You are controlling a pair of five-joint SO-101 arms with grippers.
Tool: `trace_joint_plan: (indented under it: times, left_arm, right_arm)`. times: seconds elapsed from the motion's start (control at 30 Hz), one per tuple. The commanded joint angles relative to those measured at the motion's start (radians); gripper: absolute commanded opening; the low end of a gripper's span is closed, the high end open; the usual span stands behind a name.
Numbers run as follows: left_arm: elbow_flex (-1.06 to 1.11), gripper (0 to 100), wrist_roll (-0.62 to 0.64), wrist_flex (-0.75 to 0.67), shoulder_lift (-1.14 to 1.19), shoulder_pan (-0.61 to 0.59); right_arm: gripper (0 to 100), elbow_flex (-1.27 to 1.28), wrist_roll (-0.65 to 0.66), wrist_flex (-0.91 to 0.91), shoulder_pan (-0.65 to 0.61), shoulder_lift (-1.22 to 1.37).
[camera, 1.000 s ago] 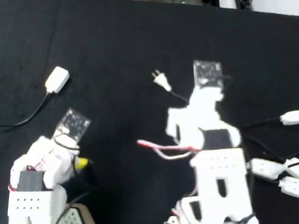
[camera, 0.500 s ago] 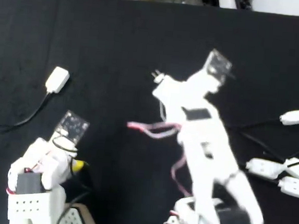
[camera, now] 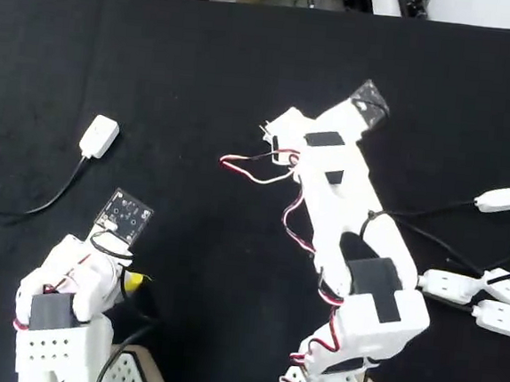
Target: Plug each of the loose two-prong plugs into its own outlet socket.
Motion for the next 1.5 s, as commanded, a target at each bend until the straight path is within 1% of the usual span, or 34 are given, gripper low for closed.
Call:
trace_joint_plan:
  times: [0.0,0.07,0.2,0.37,0.47,0.6,0.73,0.8,0.87,0.93,1.0,1.13,1.37,1.47]
  left_arm:
    - [-0.007,32,-0.009,0.009,-0.003,-0.015]
    - [-0.007,32,-0.009,0.009,-0.003,-0.015]
    - [-0.007,32,-0.009,0.009,-0.003,-0.015]
    - [-0.007,32,-0.009,0.009,-0.003,-0.015]
    - [-0.007,32,-0.009,0.009,-0.003,-0.015]
    - [-0.007,32,-0.009,0.009,-0.003,-0.015]
    - [-0.007,32,-0.009,0.009,-0.003,-0.015]
    - [-0.007,32,-0.009,0.009,-0.003,-0.015]
    - [-0.007,32,-0.009,0.009,-0.003,-0.015]
    - [-0.007,32,-0.009,0.009,-0.003,-0.015]
    - [-0.007,32,-0.009,0.009,-0.003,-0.015]
    - [-0.007,32,-0.009,0.009,-0.003,-0.015]
    - [-0.007,32,-0.011,0.009,-0.003,-0.015]
    - [-0.007,32,-0.011,0.009,-0.003,-0.015]
  right_arm:
    - [21.1,-0.048,-0.127,0.003,0.011,-0.004]
    - [21.1,-0.053,-0.160,0.000,0.011,0.021]
    - [21.1,-0.120,-0.175,-0.005,0.017,0.133]
    - [21.1,-0.248,-0.192,0.087,0.018,0.249]
    - [21.1,-0.298,-0.212,0.121,0.038,0.280]
    - [21.1,-0.325,-0.212,0.123,0.084,0.289]
    - [21.1,-0.334,-0.204,0.124,0.080,0.295]
    - [17.5,-0.334,-0.201,0.124,0.069,0.295]
    - [9.3,-0.338,-0.186,0.124,0.066,0.309]
    - [3.0,-0.364,-0.133,0.133,0.064,0.335]
    - [2.0,-0.412,-0.104,0.203,0.066,0.369]
    - [1.4,-0.552,-0.087,0.399,0.063,0.421]
    - [1.2,-0.751,0.129,0.669,0.069,0.429]
    - [1.2,-0.811,0.167,0.744,0.071,0.429]
